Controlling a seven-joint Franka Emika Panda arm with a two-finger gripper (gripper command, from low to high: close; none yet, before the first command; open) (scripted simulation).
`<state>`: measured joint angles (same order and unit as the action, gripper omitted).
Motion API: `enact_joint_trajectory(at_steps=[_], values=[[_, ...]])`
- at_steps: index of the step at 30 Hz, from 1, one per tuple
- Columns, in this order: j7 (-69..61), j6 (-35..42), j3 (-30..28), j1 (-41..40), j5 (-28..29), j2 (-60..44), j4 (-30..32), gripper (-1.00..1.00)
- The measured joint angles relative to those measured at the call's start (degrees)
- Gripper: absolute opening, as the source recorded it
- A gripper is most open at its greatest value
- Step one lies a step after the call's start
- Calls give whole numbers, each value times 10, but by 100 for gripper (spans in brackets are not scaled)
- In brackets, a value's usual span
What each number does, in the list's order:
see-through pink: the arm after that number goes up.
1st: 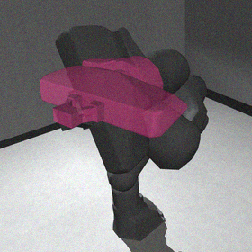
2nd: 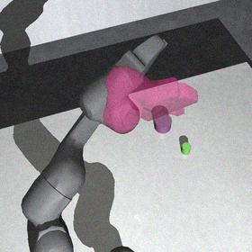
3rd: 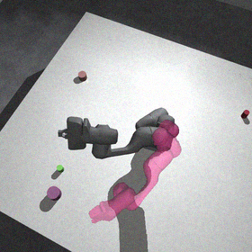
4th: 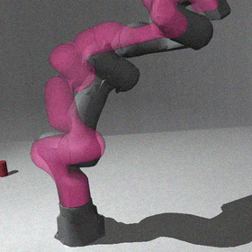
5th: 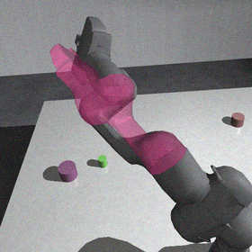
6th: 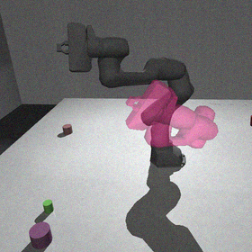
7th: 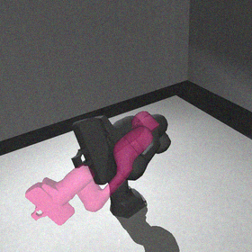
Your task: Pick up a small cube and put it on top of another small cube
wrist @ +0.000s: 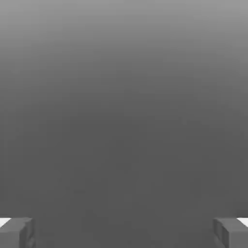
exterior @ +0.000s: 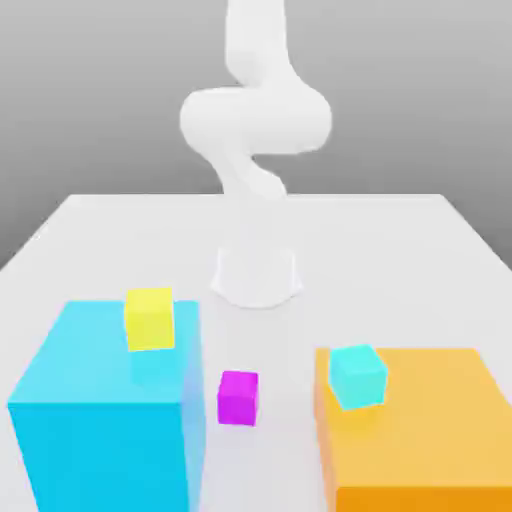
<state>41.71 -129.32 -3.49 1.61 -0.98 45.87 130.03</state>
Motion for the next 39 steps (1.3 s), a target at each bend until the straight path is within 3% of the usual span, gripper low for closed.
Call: enact_joint_trajectory(at_steps=[15,30,34,39], values=[[-372,142,-167,48,81,-133,73,0],[-755,271,-288,54,171,-291,172,0],[-799,262,-296,58,209,-353,237,0],[-687,174,-274,77,182,-388,277,0]])
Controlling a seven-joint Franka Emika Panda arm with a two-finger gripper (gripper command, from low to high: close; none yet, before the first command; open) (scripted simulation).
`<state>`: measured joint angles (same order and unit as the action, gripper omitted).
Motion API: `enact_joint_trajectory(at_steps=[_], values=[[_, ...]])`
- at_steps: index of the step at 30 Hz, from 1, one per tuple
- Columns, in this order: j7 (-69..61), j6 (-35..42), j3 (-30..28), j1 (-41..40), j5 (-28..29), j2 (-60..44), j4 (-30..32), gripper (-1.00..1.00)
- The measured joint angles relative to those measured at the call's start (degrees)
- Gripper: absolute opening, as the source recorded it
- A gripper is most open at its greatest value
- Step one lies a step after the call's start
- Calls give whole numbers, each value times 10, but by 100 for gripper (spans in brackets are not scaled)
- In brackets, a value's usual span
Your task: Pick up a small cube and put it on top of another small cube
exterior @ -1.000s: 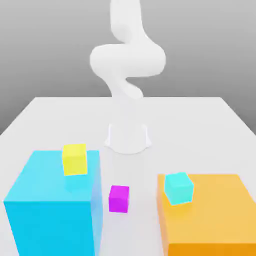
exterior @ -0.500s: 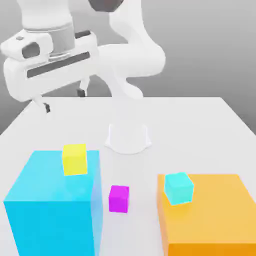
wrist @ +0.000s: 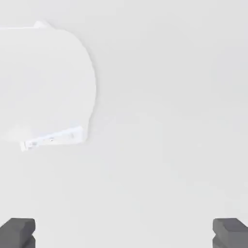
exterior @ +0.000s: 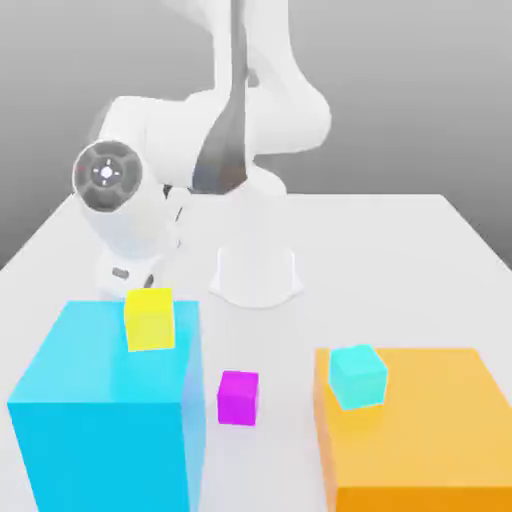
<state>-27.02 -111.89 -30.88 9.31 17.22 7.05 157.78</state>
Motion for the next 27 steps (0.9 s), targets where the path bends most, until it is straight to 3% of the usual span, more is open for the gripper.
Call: enact_joint_trajectory(at_steps=[10,25,27], values=[[247,-197,45,58,-89,-67,68,0],[620,-442,51,187,-215,-71,92,0],[682,-479,44,182,-182,-56,97,0]])
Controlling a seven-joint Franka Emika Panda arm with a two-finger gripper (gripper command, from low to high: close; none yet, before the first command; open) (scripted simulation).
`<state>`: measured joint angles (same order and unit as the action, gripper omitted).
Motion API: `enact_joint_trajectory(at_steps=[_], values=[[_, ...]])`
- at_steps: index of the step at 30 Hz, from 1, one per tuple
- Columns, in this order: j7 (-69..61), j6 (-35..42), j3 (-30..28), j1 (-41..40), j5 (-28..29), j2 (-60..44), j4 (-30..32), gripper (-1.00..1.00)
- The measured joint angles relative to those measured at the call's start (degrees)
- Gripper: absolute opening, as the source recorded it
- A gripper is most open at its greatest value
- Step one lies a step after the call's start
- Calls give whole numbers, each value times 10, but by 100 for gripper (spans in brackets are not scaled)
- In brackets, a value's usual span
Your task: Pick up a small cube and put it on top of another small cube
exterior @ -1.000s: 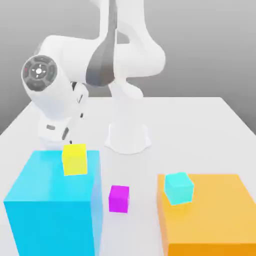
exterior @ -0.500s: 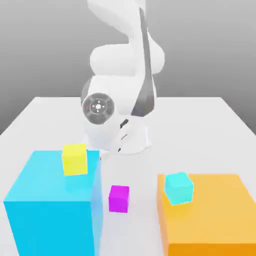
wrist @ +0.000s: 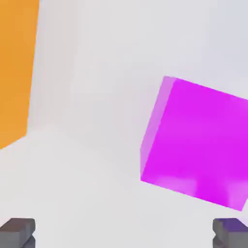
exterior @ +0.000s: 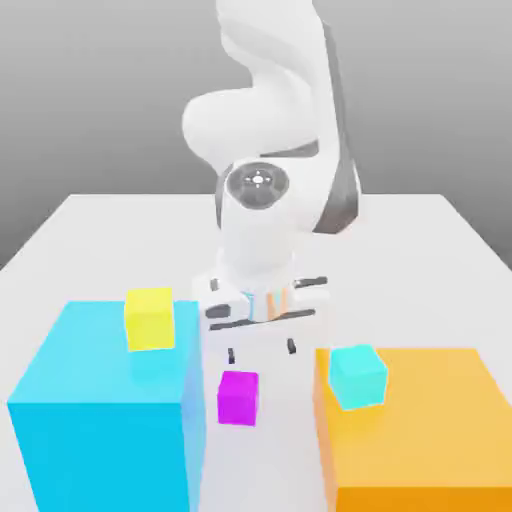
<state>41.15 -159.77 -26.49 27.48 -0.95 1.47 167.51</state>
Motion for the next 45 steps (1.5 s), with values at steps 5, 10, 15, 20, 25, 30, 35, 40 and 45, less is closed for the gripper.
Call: enact_joint_trajectory(at_steps=[5,10,15,20,25,30,35,40,45], values=[[40,-81,8,-52,-19,-26,-3,0],[-79,-161,188,-187,-186,-128,-26,0],[-86,-177,220,-217,-194,-147,-30,-100],[-59,-157,191,-196,-159,-121,-24,-100],[55,-78,138,-187,0,-18,-2,-100],[48,-28,127,-209,50,37,-3,-100],[-7,71,74,-264,84,50,-27,-100],[-35,192,24,-305,42,36,-83,-100],[-55,316,-17,-358,-19,16,-147,-100]])
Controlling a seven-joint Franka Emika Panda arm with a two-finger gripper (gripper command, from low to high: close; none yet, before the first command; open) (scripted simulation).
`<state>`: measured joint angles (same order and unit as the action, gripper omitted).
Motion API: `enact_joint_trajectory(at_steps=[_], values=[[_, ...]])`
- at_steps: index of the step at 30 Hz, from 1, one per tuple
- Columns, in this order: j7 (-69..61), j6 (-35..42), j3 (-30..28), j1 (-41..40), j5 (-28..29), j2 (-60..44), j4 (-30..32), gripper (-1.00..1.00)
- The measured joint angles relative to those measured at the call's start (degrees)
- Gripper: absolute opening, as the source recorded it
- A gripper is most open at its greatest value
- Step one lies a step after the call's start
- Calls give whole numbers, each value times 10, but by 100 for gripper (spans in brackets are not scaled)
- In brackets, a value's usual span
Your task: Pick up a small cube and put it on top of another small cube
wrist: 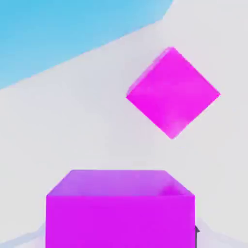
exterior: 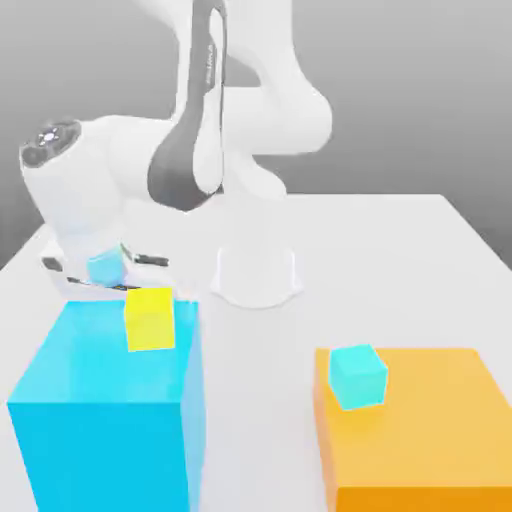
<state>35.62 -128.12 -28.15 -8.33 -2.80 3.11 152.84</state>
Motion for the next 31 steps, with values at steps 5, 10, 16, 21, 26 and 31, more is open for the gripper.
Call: enact_joint_trajectory(at_steps=[5,10,16,21,26,31], values=[[-2,125,-21,-40,-94,-26,-79,-100],[26,237,-16,-89,-170,-32,-181,-100],[93,207,86,-22,-90,45,-228,-100],[140,149,171,18,7,120,-235,-100],[129,64,198,31,47,116,-165,-100],[127,26,198,31,47,102,-141,100]])
